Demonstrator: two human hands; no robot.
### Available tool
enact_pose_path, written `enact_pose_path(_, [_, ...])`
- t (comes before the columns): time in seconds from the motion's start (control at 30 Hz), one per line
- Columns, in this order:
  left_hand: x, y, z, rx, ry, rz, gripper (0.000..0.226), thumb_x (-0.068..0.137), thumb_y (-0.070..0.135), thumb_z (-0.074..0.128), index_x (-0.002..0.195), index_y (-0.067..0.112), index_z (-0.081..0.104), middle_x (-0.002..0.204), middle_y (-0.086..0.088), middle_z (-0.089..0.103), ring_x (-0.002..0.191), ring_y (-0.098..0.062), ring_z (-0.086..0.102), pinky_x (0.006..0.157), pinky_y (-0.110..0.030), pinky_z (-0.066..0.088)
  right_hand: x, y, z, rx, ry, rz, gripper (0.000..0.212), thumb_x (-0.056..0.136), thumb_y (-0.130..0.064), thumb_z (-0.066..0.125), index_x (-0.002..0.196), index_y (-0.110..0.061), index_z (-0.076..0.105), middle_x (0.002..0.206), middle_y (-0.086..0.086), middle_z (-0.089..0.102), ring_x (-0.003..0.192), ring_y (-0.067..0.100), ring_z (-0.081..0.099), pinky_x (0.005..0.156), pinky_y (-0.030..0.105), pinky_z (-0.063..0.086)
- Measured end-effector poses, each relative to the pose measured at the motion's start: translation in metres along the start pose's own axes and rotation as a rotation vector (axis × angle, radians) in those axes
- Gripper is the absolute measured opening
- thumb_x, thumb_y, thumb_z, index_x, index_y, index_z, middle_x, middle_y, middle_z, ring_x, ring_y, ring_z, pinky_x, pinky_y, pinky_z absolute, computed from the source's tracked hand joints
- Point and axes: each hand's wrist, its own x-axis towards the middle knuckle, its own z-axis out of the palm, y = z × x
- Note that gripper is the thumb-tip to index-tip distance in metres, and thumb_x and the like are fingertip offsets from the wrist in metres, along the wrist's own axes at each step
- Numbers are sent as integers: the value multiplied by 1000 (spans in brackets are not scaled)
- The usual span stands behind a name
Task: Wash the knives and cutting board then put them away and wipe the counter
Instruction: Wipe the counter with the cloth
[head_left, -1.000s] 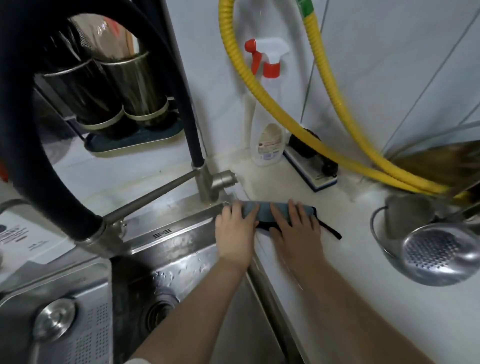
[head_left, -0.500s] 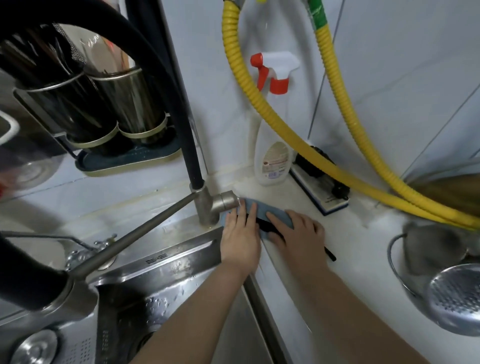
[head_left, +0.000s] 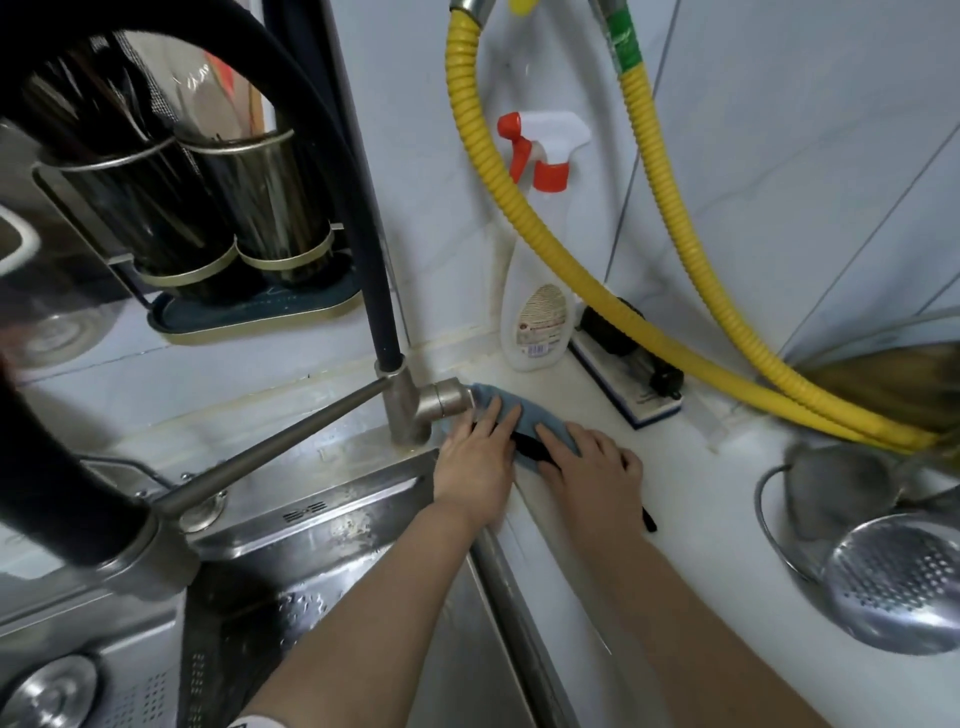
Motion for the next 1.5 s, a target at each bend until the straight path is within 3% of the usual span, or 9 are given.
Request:
enact_pose_path(0.17, [-40, 26, -1, 38, -72, 97, 47, 104, 28, 26, 150, 24, 19, 160, 1, 13, 147, -23, 4, 120, -35, 5, -46, 14, -39, 1, -83, 60, 39, 75, -44, 45, 105, -38, 69, 100, -6, 70, 89, 18, 67, 82, 35, 31])
enact_pose_path(0.33, [-94, 61, 7, 43, -158, 235, 49, 90, 29, 30, 125, 15, 61, 133, -11, 58, 119, -37, 56, 101, -44, 46, -112, 36, -88, 4, -179, 131, 42, 80, -43, 37, 108, -37, 68, 104, -4, 70, 93, 18, 66, 81, 34, 37])
enact_pose_path(0.43, [-134, 79, 14, 111, -213, 332, 47, 85, 31, 33, 114, 18, 69, 119, -6, 67, 103, -31, 66, 89, -39, 55, -157, 46, -121, 32, -221, 169, 40, 81, -41, 38, 110, -36, 66, 108, -3, 69, 95, 19, 66, 77, 33, 47])
enact_pose_path(0.73, [-235, 107, -13, 42, -219, 562, 29, 76, 39, 58, 92, 25, 76, 102, 10, 72, 90, -12, 68, 82, -23, 54, -239, 48, -199, 17, -467, 219, 42, 75, -47, 41, 106, -39, 68, 101, -5, 70, 82, 20, 66, 67, 32, 48])
enact_pose_path(0.83, [-251, 100, -13, -79, -322, 470, 57, 89, 40, 27, 122, 12, 64, 133, -6, 58, 124, -24, 52, 111, -36, 35, -244, 39, -212, -7, -498, 236, 44, 71, -55, 43, 98, -35, 72, 100, -4, 69, 86, 22, 65, 70, 35, 50])
enact_pose_path(0.93, [-269, 81, -4, -221, -280, 356, 78, 97, 54, 4, 125, 6, 59, 143, -7, 48, 136, -28, 39, 117, -32, 12, -220, 22, -211, 13, -484, 211, 49, 72, -57, 44, 102, -29, 70, 121, 2, 63, 109, 24, 53, 81, 40, 51])
enact_pose_path(1.1, [-303, 49, -26, -432, -221, 25, 38, 102, 23, 38, 134, 9, 52, 136, -8, 55, 126, -21, 49, 105, -23, 31, -203, -12, -187, -52, -752, 140, 60, 91, -59, 33, 146, -40, 19, 158, -5, 14, 143, 23, 15, 111, 44, 24])
enact_pose_path(1.33, [-342, 14, -52, -616, -278, -266, 36, 101, 31, 40, 124, 12, 60, 129, -7, 60, 119, -22, 54, 95, -22, 35, -231, -30, -199, 41, -560, 192, 37, 95, -37, 46, 130, -29, 53, 138, -3, 53, 118, 27, 49, 90, 39, 43])
enact_pose_path(1.5, [-351, 7, -78, -683, -371, -291, 35, 99, 26, 45, 130, 15, 56, 132, -5, 58, 119, -21, 55, 96, -22, 38, -230, -58, -227, 672, -739, 273, 28, 98, -18, 47, 125, -14, 52, 115, 1, 61, 105, 14, 57, 77, 11, 36])
